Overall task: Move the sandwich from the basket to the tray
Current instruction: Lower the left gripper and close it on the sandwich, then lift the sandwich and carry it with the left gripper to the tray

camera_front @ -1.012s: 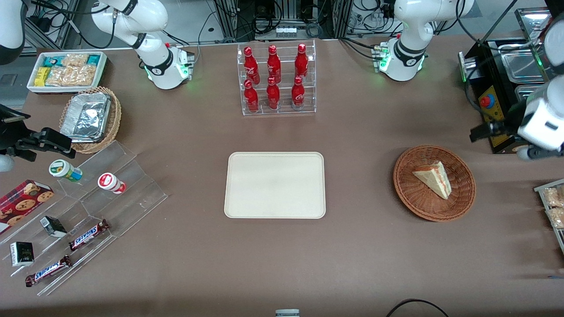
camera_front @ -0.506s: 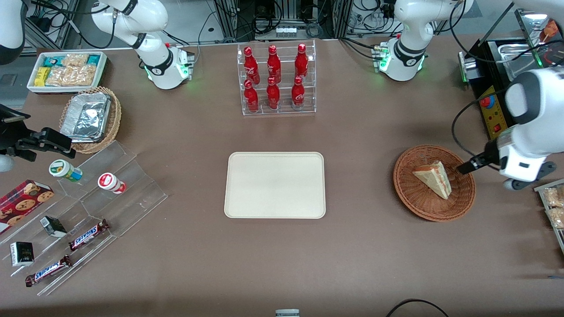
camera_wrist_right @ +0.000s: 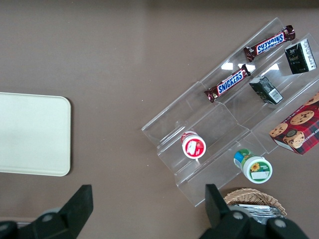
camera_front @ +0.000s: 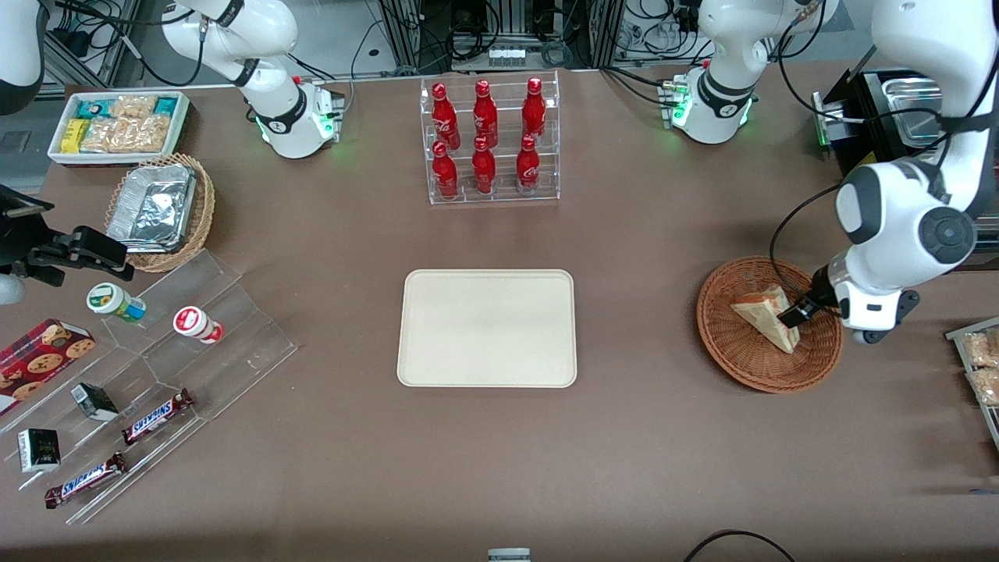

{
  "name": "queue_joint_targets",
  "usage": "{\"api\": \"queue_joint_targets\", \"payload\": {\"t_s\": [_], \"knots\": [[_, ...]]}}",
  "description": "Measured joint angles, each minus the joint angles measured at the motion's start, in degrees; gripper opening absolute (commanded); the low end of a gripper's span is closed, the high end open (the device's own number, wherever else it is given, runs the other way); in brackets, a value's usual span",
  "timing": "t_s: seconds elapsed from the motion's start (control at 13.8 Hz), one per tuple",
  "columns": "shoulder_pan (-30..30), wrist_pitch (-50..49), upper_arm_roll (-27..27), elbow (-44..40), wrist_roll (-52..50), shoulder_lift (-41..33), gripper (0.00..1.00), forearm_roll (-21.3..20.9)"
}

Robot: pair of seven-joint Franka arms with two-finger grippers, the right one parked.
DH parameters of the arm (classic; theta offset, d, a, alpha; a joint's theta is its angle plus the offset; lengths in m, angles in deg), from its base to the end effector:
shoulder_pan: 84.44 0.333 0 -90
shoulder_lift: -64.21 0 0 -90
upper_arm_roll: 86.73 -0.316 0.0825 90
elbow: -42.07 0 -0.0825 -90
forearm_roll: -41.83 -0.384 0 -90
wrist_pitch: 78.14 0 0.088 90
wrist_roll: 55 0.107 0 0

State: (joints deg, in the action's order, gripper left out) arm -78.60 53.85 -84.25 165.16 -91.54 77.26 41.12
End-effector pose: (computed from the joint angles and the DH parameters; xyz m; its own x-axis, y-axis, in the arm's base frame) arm 0.5563 0.0331 0.2895 0.7701 0.6353 -0.0586 0.6339 -0.7723 -0.0420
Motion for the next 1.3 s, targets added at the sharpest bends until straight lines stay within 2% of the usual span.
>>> {"api": "queue_joint_targets", "payload": {"t_s": [0.29,0.43,0.51,0.58,0.65,0.94,1.3], "knots": [[-0.46,5.77,0.22,0.91,-0.23,4.74,0.98,0.01],[-1.23,7.17,0.35,0.99,-0.45,6.71,0.75,0.19],[-1.42,7.74,0.41,1.06,-0.61,7.4,0.52,0.23],[-1.52,7.87,0.41,1.07,-0.63,7.83,0.35,0.24],[-1.55,7.79,0.41,1.06,-0.62,7.88,0.29,0.23],[-2.43,2.44,0.64,-0.45,0.05,6.15,0.26,0.1],[-11.13,-12.05,1.12,-7.68,2.52,-0.53,0.23,-0.62]]}}
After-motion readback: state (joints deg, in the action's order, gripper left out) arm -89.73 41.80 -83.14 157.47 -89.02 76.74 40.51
